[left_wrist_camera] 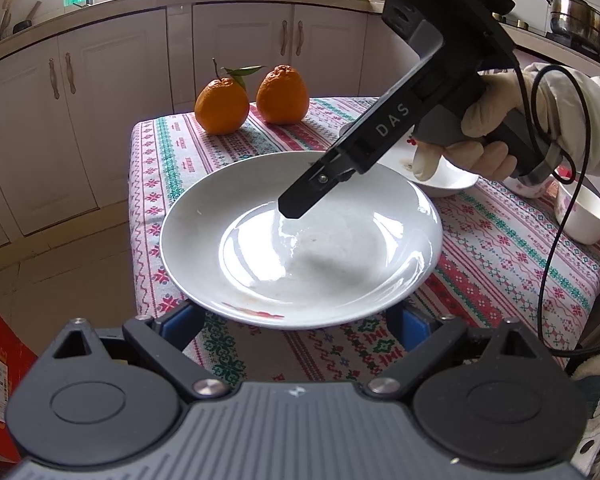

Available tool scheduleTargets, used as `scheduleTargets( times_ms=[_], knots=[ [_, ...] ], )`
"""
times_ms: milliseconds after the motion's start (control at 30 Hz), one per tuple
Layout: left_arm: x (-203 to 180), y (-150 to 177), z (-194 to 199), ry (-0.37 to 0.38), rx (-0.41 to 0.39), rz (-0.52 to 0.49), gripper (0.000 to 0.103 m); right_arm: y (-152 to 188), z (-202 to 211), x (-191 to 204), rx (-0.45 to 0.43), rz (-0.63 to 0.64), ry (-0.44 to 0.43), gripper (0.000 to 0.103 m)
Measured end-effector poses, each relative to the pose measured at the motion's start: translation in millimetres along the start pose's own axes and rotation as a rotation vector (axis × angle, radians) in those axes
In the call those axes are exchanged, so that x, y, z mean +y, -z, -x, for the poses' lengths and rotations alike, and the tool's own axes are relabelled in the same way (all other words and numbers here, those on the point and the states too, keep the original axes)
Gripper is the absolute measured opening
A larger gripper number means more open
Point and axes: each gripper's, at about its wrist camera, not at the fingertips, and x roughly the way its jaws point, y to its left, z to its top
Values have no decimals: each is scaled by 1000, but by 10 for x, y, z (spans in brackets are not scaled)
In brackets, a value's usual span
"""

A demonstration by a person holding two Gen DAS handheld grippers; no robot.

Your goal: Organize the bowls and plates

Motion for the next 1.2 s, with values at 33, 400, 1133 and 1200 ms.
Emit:
scheduleTargets(
  times_ms=[33, 400, 1133, 1200],
  knots=[
    [-1, 0, 0, 0, 0, -1, 96, 4, 6, -1, -1, 0, 0, 87],
    [13, 4, -18, -7, 2, -4, 96, 53, 86, -31, -11, -14, -2, 87],
    [17, 23, -67, -11, 3, 3, 97, 136, 245, -10, -31, -37, 16, 87],
    [15, 27, -70, -11, 2, 3, 97, 148, 264, -1, -33, -38, 20, 87]
  ],
)
